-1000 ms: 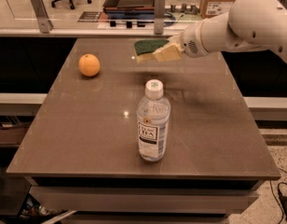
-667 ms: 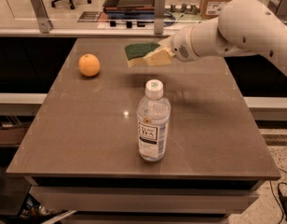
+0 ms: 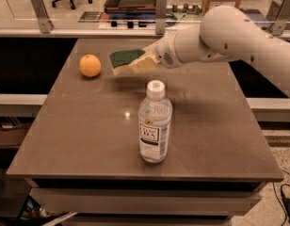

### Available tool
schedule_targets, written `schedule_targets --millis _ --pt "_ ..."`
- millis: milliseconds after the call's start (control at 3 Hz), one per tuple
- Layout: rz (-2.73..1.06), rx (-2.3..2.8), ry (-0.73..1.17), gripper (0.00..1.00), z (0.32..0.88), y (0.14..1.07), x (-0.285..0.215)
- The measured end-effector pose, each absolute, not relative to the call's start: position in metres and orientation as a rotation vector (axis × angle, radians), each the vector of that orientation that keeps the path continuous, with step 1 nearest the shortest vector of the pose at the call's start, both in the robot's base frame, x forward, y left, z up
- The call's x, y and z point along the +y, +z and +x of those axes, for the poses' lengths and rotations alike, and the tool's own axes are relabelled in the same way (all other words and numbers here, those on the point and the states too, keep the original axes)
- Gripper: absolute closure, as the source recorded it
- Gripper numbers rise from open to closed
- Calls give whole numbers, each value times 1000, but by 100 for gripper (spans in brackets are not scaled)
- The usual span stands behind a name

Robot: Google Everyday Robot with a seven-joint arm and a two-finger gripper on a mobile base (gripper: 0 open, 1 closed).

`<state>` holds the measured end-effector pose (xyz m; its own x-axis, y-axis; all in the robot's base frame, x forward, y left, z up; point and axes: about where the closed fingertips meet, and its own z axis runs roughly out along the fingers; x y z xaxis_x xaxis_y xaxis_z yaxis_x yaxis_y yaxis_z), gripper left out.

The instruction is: Move sponge near orange

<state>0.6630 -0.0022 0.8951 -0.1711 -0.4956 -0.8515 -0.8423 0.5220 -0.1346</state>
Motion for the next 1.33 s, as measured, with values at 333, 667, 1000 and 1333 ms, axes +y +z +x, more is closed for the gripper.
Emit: schedule_targets --millis 333,667,1000,1333 --pt "-1117 1826 489 100 658 881 16" --pt "-1119 1824 524 100 654 864 27" --pt "-1139 1834 519 100 649 850 34" --pt "-1216 1835 532 97 646 833 48"
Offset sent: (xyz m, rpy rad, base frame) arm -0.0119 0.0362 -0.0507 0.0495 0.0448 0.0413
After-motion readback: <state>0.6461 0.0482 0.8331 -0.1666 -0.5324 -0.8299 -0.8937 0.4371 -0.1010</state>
